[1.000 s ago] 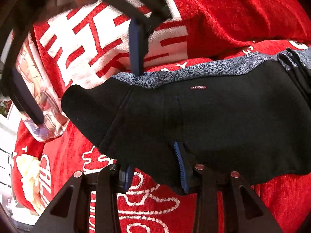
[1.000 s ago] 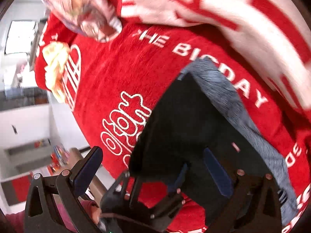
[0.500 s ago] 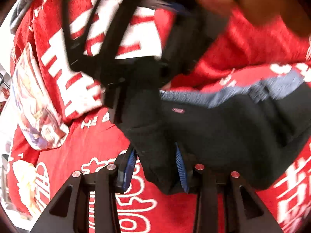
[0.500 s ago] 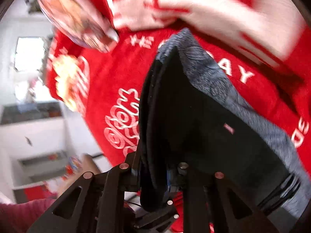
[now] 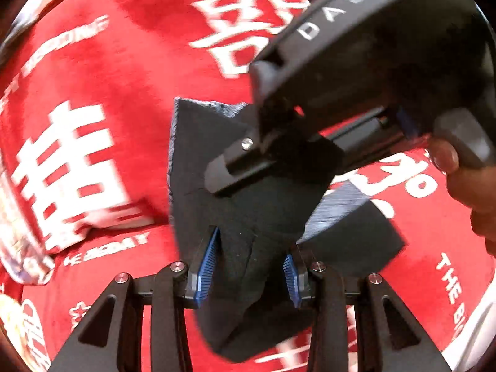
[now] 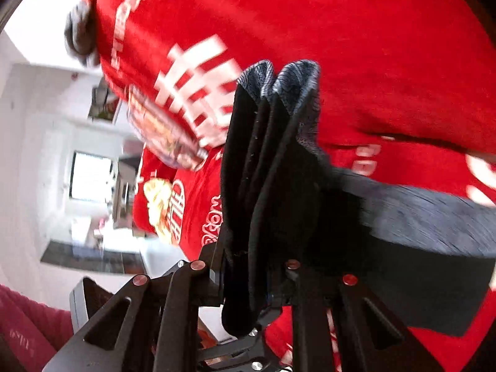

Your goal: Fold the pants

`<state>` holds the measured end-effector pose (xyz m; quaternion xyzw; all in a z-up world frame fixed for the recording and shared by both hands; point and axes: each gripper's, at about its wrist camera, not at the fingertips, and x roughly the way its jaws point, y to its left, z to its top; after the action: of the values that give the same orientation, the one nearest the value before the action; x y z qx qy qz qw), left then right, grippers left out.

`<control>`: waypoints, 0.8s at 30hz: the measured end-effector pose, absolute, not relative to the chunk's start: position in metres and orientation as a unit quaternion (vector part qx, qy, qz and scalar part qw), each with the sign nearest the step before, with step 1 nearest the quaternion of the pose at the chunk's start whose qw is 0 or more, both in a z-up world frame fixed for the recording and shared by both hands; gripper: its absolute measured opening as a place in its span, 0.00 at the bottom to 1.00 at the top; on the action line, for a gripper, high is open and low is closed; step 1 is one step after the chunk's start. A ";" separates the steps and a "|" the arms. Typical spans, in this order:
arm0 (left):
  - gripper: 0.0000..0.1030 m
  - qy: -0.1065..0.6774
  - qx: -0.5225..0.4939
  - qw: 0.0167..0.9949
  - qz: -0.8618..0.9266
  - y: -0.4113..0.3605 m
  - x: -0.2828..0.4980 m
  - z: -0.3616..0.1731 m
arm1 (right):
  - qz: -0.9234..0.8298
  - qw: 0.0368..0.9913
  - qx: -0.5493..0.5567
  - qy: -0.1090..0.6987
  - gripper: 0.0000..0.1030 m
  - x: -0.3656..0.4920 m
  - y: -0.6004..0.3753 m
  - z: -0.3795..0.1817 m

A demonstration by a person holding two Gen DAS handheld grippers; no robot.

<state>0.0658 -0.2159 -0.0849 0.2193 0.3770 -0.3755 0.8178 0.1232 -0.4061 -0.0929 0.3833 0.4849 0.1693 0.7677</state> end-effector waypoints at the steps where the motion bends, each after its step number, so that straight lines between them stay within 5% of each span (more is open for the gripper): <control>1: 0.38 0.382 0.222 0.812 -0.382 -0.228 0.058 -0.088 | 0.159 0.768 0.393 0.480 0.19 0.107 -0.424 -0.096; 14: 0.40 0.443 0.315 0.735 -0.406 -0.326 -0.017 -0.186 | 0.030 0.722 0.502 0.475 0.19 -0.009 -0.533 -0.221; 16: 0.44 0.448 0.319 0.729 -0.408 -0.325 -0.017 -0.186 | 0.014 0.713 0.509 0.482 0.20 -0.007 -0.535 -0.237; 20: 0.79 0.467 0.286 0.731 -0.407 -0.302 -0.006 -0.168 | -0.003 0.718 0.500 0.484 0.20 -0.009 -0.534 -0.237; 24: 0.79 0.448 0.277 0.760 -0.381 -0.269 0.014 -0.140 | -0.028 0.739 0.450 0.501 0.19 -0.004 -0.529 -0.217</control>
<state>0.0141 -0.2691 -0.1402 0.2766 0.4483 -0.3810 0.7598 -0.0042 -0.5294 -0.2165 0.4500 0.5008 -0.0281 0.7388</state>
